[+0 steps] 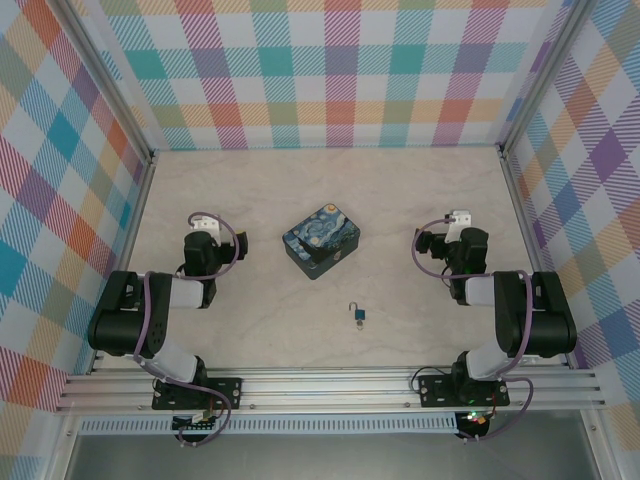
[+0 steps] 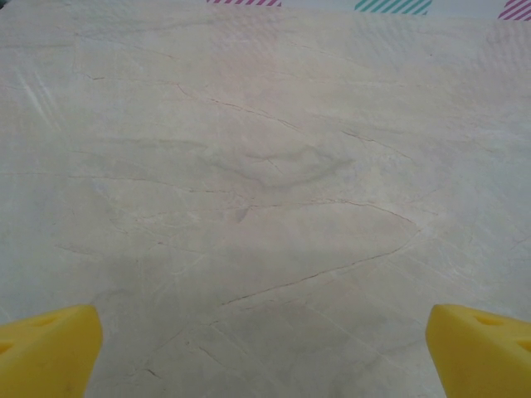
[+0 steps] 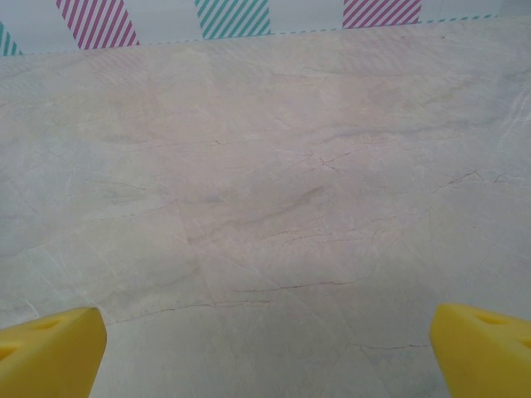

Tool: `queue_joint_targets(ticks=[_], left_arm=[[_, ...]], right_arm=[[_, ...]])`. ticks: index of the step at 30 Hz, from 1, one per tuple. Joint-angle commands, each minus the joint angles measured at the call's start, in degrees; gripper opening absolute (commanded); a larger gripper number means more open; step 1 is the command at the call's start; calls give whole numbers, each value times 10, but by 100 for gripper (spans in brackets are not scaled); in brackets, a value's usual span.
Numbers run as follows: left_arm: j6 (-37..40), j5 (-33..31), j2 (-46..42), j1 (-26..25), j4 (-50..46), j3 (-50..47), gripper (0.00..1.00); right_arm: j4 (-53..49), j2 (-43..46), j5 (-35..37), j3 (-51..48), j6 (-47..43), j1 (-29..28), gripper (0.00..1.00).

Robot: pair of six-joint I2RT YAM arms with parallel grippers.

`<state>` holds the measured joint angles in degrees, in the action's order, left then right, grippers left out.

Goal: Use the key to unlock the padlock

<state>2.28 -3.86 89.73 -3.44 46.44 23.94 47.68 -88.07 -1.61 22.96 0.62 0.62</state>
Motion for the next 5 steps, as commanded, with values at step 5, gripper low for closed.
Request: queue_joint_targets(ticks=[5], left_arm=[[-5, 8, 0, 1, -3, 4, 100]], right_arm=[[1, 1, -11, 5, 1, -3, 100]])
